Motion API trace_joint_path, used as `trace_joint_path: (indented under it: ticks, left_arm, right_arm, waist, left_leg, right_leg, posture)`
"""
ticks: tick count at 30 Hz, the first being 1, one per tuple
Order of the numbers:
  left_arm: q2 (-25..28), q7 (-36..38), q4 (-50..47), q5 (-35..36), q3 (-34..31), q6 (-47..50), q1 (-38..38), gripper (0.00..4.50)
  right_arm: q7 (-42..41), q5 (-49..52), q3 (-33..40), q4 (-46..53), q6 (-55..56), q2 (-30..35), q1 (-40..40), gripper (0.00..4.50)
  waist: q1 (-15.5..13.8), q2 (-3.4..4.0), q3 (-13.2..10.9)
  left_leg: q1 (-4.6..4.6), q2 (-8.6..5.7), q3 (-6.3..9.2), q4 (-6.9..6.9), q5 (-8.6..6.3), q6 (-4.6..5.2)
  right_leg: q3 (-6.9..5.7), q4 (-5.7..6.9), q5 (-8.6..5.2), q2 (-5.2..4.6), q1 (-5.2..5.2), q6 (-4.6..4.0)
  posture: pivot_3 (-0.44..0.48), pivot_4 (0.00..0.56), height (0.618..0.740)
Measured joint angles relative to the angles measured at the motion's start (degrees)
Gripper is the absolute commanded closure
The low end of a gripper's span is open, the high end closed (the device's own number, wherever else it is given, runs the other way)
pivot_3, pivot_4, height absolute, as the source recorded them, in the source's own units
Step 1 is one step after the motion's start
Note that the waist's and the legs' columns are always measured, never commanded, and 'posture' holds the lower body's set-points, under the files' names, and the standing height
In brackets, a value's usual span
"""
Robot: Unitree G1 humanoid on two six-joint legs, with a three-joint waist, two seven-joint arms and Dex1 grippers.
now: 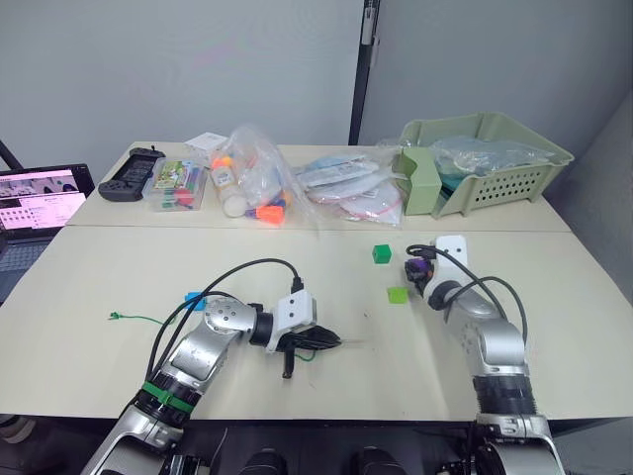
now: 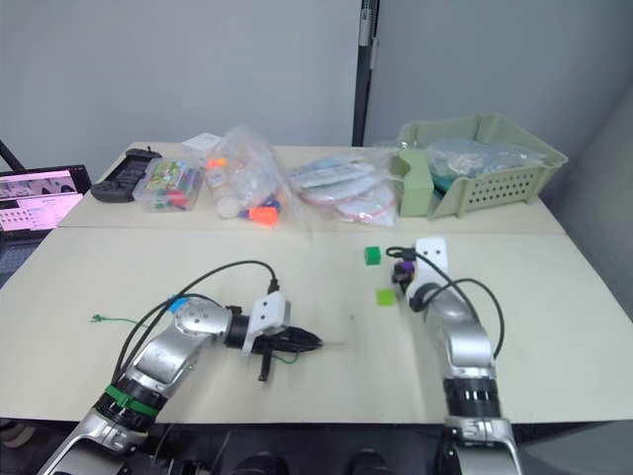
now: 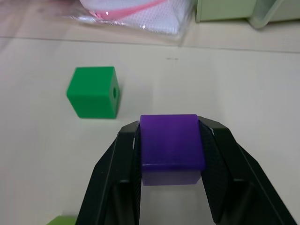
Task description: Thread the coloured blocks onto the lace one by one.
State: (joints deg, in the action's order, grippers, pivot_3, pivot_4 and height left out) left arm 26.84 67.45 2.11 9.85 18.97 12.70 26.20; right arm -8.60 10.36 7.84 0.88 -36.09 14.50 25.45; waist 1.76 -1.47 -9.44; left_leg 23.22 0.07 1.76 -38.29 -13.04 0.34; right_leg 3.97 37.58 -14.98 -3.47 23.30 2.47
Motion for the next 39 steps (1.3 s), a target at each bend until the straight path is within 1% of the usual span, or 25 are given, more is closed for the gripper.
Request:
trace_joint_path:
  ticks: [4, 5, 7, 10, 13, 16, 20, 26, 33, 35, 38, 39]
  left_arm:
    - [0.3, 0.0, 0.0, -0.2, 0.0, 0.0, 0.0, 4.5]
    - [0.3, 0.1, 0.0, -0.2, -0.1, 0.0, 0.0, 4.5]
    - [0.3, 0.1, 0.0, -0.2, 0.0, 0.0, 0.1, 4.5]
    - [0.8, 0.2, 0.2, -0.2, -0.2, 0.2, 0.2, 4.5]
    - [1.0, 0.4, 0.1, -0.2, -0.2, 0.3, 0.7, 4.5]
    - [2.8, 1.1, 0.0, 0.6, -0.9, 1.5, 0.7, 4.5]
    - [5.3, 1.5, -0.7, 1.3, -2.5, 2.8, 0.9, 4.5]
    - [6.8, 1.8, -2.5, 1.5, -2.6, 4.0, 0.9, 4.5]
    - [6.9, 1.5, -4.7, 1.8, -2.6, 4.9, -0.1, 4.5]
    - [6.9, 1.5, -5.4, 1.8, -2.6, 5.0, -0.4, 4.5]
    - [6.9, 1.4, -5.9, 1.8, -2.6, 5.1, -0.4, 4.5]
    - [6.9, 1.4, -5.9, 1.8, -2.6, 5.1, -0.4, 4.5]
  right_arm:
    - [2.2, 1.5, 0.2, 19.0, -9.3, -0.3, -5.5, 3.33]
    - [3.1, 2.2, 0.1, 24.5, -12.5, -0.7, -6.8, 3.33]
    - [4.6, 2.5, -0.4, 32.6, -17.5, -2.1, -8.9, 3.33]
    - [8.8, 4.1, -4.9, 47.5, -28.8, -7.8, -14.5, 3.33]
    - [11.6, 4.4, -9.3, 54.2, -35.9, -11.6, -16.1, 3.33]
    - [14.0, 4.4, -13.2, 56.7, -38.8, -13.9, -19.7, 3.33]
    - [15.5, 3.6, -16.9, 56.5, -39.4, -14.1, -24.3, 3.33]
    - [15.7, 1.4, -18.7, 50.2, -34.0, -12.7, -29.0, 3.33]
    - [13.9, 1.2, -19.1, 47.3, -29.4, -13.1, -29.7, 3.33]
    - [12.8, 1.8, -18.3, 46.8, -28.2, -13.4, -30.1, 2.27]
    - [10.7, 2.3, -18.0, 46.6, -27.6, -12.4, -30.3, 1.24]
    - [9.6, 2.6, -17.6, 46.9, -27.6, -11.2, -30.2, 0.97]
  waist:
    - [0.0, 0.01, 0.0]
    - [0.0, 0.01, 0.0]
    - [0.0, 0.01, 0.0]
    - [0.3, 0.02, 0.0]
    - [0.5, 0.02, 0.0]
    - [0.5, 0.02, 0.0]
    - [0.5, 0.02, 0.0]
    - [0.5, 0.02, 0.0]
    - [0.8, 0.01, 0.0]
    - [0.8, 0.01, 0.0]
    - [0.7, 0.01, 0.0]
    - [0.7, 0.01, 0.0]
  left_leg:
    - [0.05, 0.01, 0.12, 0.03, 0.0, 0.0]
    - [0.04, 0.01, 0.12, 0.04, 0.0, 0.0]
    - [0.03, 0.0, 0.12, 0.04, 0.0, 0.0]
    - [0.04, 0.1, 0.16, 0.07, 0.0, 0.0]
    - [0.03, 0.09, 0.13, 0.06, 0.01, 0.0]
    - [0.01, 0.1, 0.13, 0.06, 0.01, -0.01]
    - [0.03, 0.12, 0.1, 0.06, 0.01, -0.01]
    - [0.04, 0.21, 0.03, 0.08, 0.01, -0.01]
    - [0.01, 0.34, 0.0, 0.13, 0.01, -0.01]
    - [0.01, 0.37, 0.0, 0.14, 0.01, -0.01]
    - [0.02, 0.35, -0.02, 0.14, 0.01, -0.01]
    - [0.03, 0.34, -0.03, 0.14, 0.01, -0.01]
  right_leg:
    - [-0.01, 0.04, 0.0, -0.02, 0.07, 0.0]
    - [-0.01, 0.04, 0.0, -0.02, 0.07, 0.0]
    - [-0.01, 0.01, 0.0, 0.01, 0.06, 0.0]
    - [-0.03, 0.03, -0.02, 0.04, 0.11, -0.02]
    - [-0.01, -0.04, -0.02, 0.02, 0.09, -0.01]
    - [-0.04, -0.09, -0.03, 0.03, 0.06, -0.01]
    - [-0.03, -0.21, -0.04, 0.02, 0.06, -0.01]
    - [-0.05, -0.43, -0.04, 0.05, -0.02, 0.0]
    - [-0.04, -0.45, -0.04, 0.11, -0.01, 0.0]
    - [-0.04, -0.45, -0.04, 0.13, -0.01, -0.01]
    - [-0.04, -0.46, -0.04, 0.11, -0.01, 0.0]
    - [-0.04, -0.47, -0.04, 0.1, -0.01, 0.0]
  posture:
    - [0.0, 0.15, 0.74]
    - [0.0, 0.15, 0.74]
    - [0.0, 0.15, 0.74]
    - [0.0, 0.15, 0.74]
    - [0.0, 0.15, 0.74]
    - [0.0, 0.15, 0.74]
    - [0.0, 0.15, 0.74]
    - [0.0, 0.15, 0.74]
    - [0.0, 0.15, 0.74]
    - [0.0, 0.15, 0.74]
    - [0.0, 0.15, 0.74]
    - [0.0, 0.15, 0.74]
